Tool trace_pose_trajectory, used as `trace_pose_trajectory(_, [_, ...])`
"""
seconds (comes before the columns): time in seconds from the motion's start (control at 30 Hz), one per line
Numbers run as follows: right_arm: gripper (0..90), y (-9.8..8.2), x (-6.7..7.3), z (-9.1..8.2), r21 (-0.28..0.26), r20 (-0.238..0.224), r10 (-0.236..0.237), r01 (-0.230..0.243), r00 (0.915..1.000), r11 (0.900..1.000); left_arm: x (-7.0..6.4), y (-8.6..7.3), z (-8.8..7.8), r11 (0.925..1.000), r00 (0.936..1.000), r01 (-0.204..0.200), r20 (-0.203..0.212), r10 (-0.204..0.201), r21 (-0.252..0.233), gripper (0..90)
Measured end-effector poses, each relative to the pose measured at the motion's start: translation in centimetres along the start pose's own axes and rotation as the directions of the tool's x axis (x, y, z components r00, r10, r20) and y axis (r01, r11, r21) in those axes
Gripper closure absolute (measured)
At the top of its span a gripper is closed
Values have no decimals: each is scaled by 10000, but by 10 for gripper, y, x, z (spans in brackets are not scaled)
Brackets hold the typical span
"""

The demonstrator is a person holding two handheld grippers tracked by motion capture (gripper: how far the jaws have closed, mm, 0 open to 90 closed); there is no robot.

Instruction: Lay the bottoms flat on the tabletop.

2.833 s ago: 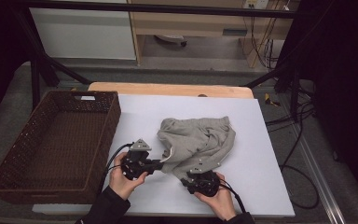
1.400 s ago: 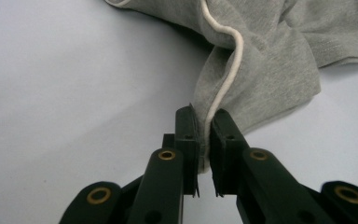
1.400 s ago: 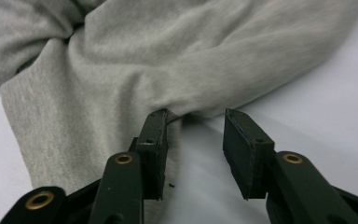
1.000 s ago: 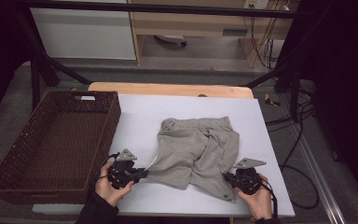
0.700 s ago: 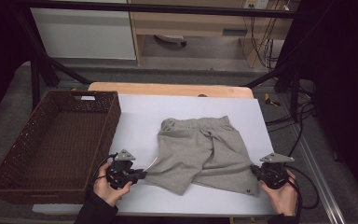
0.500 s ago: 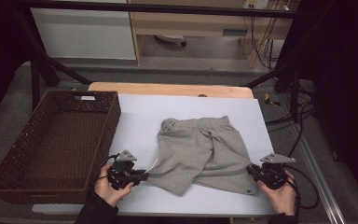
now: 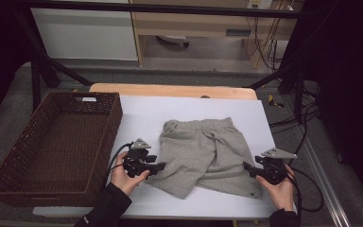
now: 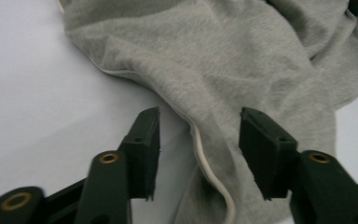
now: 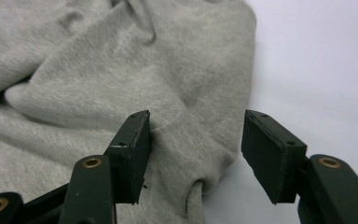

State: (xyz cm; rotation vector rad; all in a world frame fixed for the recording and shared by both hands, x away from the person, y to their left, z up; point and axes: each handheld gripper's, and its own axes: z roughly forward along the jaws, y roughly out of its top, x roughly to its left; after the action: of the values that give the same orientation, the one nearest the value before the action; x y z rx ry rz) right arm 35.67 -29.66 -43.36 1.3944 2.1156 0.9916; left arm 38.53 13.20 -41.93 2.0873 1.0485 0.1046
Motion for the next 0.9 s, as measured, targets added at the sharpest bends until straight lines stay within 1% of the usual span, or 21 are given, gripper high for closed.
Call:
trace_pose_trajectory(0.03, [429, -1, 0, 4, 143, 14, -29, 29, 10000, 9999, 2, 0, 5, 9999, 10000, -8, -16, 8, 150, 576])
trace_pose_trajectory(0.07, [438, -1, 1, 8, 321, 19, -118, 117, 9999, 9994, 3, -1, 9, 9994, 9999, 97, -29, -97, 331, 610])
trace_pose_trajectory(0.1, [444, -2, 3, 11, 441, 2, -183, 182, 9998, 9989, 3, -1, 12, 9988, 10000, 90, -7, -89, 482, 678])
trace_pose_trajectory(0.13, [469, -3, 5, 14, 525, 23, -293, 292, 9996, 9982, 4, -3, 14, 9987, 9999, 114, 11, -115, 501, 739])
trace_pose_trajectory(0.17, [522, -3, 6, 15, 590, 33, -380, 378, 9993, 9975, 4, -4, 14, 9984, 10000, 52, 3, -53, 559, 777])
trace_pose_trajectory(0.2, [551, -3, 7, 15, 600, 87, -425, 419, 9991, 9973, 3, -5, 14, 9978, 10000, -64, -50, 67, 658, 817])
trace_pose_trajectory(0.23, [595, -3, 8, 15, 637, 131, -485, 476, 9987, 9968, 3, -6, 13, 9970, 9998, -128, -162, 141, 758, 833])
trace_pose_trajectory(0.27, [693, -3, 8, 14, 691, 140, -559, 548, 9983, 9961, 3, -7, 12, 9966, 9995, -188, -250, 209, 796, 840])
trace_pose_trajectory(0.3, [784, -3, 8, 13, 758, -27, -489, 490, 9988, 9959, 3, -8, 9, 9961, 9993, -256, -266, 280, 841, 844])
trace_pose_trajectory(0.33, [819, -3, 7, 12, 801, -158, -374, 386, 9992, 9960, 3, -9, 7, 9958, 9991, -301, -281, 327, 865, 846])
trace_pose_trajectory(0.4, [843, -2, 4, 7, 904, -231, -478, 497, 9986, 9947, 4, -13, -1, 9951, 9986, -372, -339, 405, 916, 849])
trace_pose_trajectory(0.47, [848, -1, 1, 0, 914, -208, -493, 510, 9986, 9945, 6, -17, -12, 9943, 9975, -436, -506, 487, 976, 850])
trace_pose_trajectory(0.5, [849, -1, -2, -4, 854, -155, -575, 586, 9982, 9946, 7, -18, -17, 9940, 9967, -444, -635, 510, 1004, 851])
trace_pose_trajectory(0.53, [850, -1, -5, -9, 927, -124, -564, 573, 9983, 9940, 7, -20, -24, 9940, 9966, -409, -669, 478, 1019, 851])
trace_pose_trajectory(0.6, [850, -1, -12, -19, 949, -29, -595, 595, 9982, 9937, 8, -24, -35, 9940, 9979, -207, -596, 272, 1071, 851])
trace_pose_trajectory(0.63, [850, -2, -15, -23, 1008, -77, -495, 501, 9987, 9936, 7, -25, -39, 9948, 9980, -165, -597, 226, 1004, 851])
trace_pose_trajectory(0.67, [848, -3, -18, -27, 1060, -139, -436, 449, 9990, 9933, 6, -26, -42, 9945, 9980, -195, -586, 257, 1032, 851])
trace_pose_trajectory(0.73, [826, -5, -21, -28, 1069, -341, -411, 445, 9986, 9933, 3, -26, -42, 9945, 9984, -391, -371, 429, 967, 846])
trace_pose_trajectory(0.77, [780, -5, -20, -27, 1083, -395, -497, 537, 9980, 9927, 2, -26, -40, 9955, 9984, -406, -351, 438, 857, 834])
trace_pose_trajectory(0.83, [673, -3, -17, -23, 831, -331, -561, 587, 9979, 9948, 2, -21, -36, 9975, 9978, -490, -430, 513, 516, 765])
trace_pose_trajectory(0.9, [567, 1, -15, -18, 354, -399, -499, 514, 9980, 9981, 4, -15, -33, 9989, 9975, -444, -548, 449, 118, 641])
